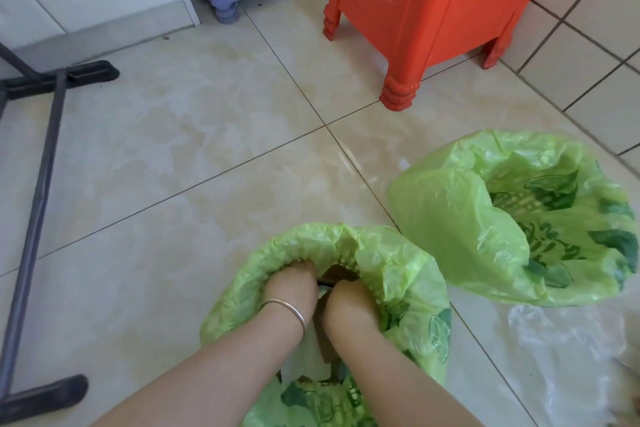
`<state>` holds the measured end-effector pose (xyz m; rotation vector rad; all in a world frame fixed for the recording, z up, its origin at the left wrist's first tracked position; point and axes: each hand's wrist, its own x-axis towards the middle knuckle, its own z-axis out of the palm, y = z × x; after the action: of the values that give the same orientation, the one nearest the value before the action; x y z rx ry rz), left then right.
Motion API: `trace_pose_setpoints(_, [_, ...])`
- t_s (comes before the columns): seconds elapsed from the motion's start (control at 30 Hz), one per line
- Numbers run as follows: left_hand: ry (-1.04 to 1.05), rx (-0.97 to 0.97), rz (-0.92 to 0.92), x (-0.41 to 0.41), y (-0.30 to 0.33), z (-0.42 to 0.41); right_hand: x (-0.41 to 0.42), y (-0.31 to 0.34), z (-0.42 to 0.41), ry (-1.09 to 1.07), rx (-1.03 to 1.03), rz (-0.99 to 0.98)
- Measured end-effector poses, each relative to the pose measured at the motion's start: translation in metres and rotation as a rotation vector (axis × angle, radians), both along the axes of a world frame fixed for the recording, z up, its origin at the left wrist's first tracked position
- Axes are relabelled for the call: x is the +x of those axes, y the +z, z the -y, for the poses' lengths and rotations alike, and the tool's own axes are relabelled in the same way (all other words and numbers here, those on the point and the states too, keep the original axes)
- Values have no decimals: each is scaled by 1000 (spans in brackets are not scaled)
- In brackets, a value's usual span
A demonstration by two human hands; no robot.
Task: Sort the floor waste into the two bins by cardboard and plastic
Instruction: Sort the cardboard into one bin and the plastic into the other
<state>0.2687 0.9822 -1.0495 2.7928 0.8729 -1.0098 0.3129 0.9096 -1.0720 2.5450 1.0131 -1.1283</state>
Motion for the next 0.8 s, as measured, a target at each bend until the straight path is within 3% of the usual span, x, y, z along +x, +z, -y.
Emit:
trace_pose_setpoints(0.17, [-40,67,42,4,30,6,2,32,2,203,112,111])
trace_pose_setpoints(0.33, [-87,96,31,10,74,25,12,86,25,161,354,88])
trace_pose_setpoints(0.53, [-369,59,229,45,129,98,45,139,116,-158,584,177])
trace_pose_setpoints(0.8, [-599,-73,352,108,115,248,79,122,280,-562,607,357])
